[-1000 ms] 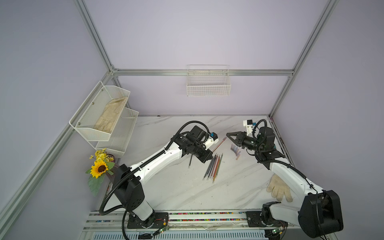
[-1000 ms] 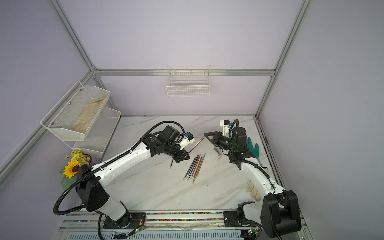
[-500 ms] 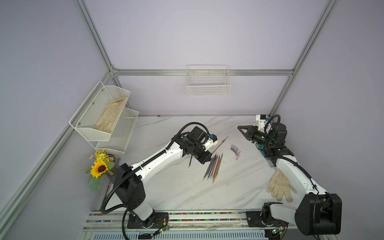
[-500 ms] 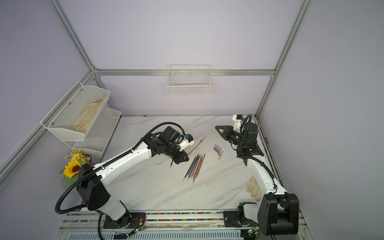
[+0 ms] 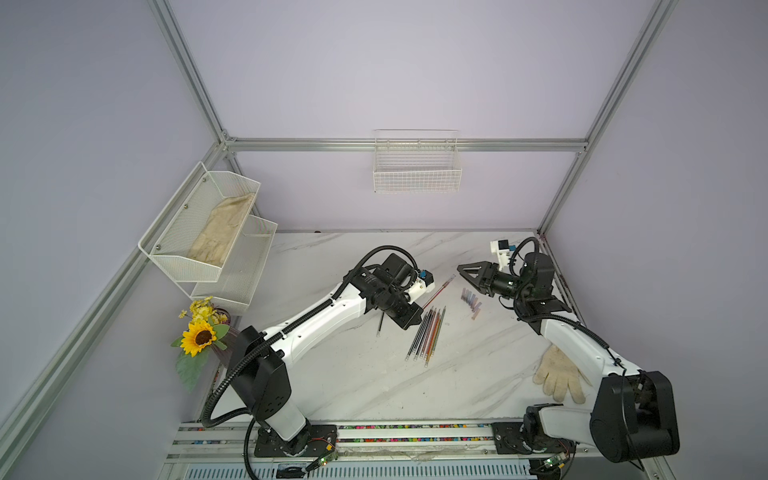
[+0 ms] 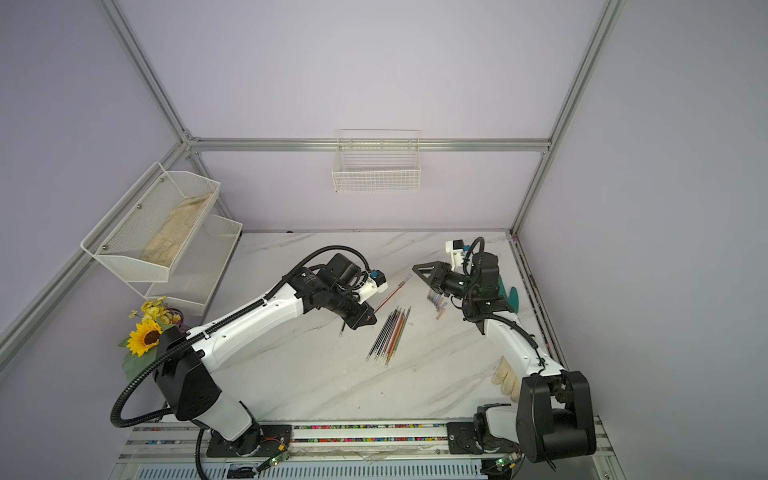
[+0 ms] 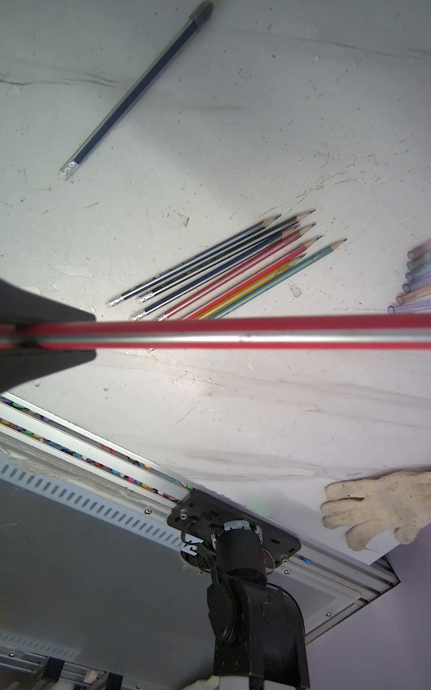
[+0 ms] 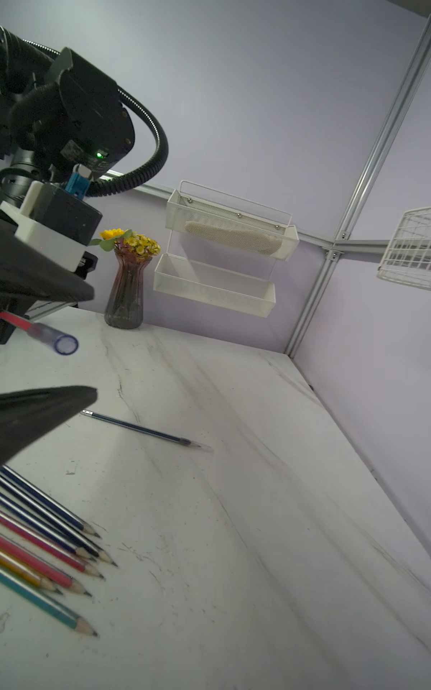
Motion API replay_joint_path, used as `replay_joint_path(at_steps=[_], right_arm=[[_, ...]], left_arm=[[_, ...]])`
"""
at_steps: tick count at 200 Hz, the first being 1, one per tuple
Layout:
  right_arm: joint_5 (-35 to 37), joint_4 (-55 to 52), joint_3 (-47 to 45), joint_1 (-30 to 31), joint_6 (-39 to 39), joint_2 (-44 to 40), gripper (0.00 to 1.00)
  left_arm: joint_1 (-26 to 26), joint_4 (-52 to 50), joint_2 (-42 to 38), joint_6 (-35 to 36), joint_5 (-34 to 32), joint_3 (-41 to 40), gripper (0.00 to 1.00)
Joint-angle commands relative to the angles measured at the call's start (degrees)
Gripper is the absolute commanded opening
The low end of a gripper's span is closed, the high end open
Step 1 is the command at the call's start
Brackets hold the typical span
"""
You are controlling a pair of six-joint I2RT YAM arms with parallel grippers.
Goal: Remove the protective cover of the pencils
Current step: Remove the protective sleeve from the pencil.
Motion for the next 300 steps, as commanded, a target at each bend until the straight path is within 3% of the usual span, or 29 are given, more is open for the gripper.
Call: replay_joint_path(at_steps=[1,47,106,136,300], right_arm=[[-0.08,3.83,-1.62,1.89,1.17,0.36,0.41],[0.70,6.66,-1.40,4.06,3.35,2.43,0.40],[2.64,5.50,0.11,4.27,3.21,2.65,0.10],[5.77,3.48,1.08,4.07,2.23,1.82,0.03],[1.91,0.29,3.89,-5.46,0.46,1.39,0.00]], left_arm=[[0.30,0.33,0.24,0.94,0.45,-0.37,0.00],[0.29,0.33,0.15,0.98,0.43,-0.40,0.00],[0.29,0.33,-0.02,0.99,0.44,-0.55,0.00],[0.29,0.32,-0.02,0.98,0.49,-0.50,0.00],[0.21,0.16,-0.13,1.03,0.34,-0.60,0.00]])
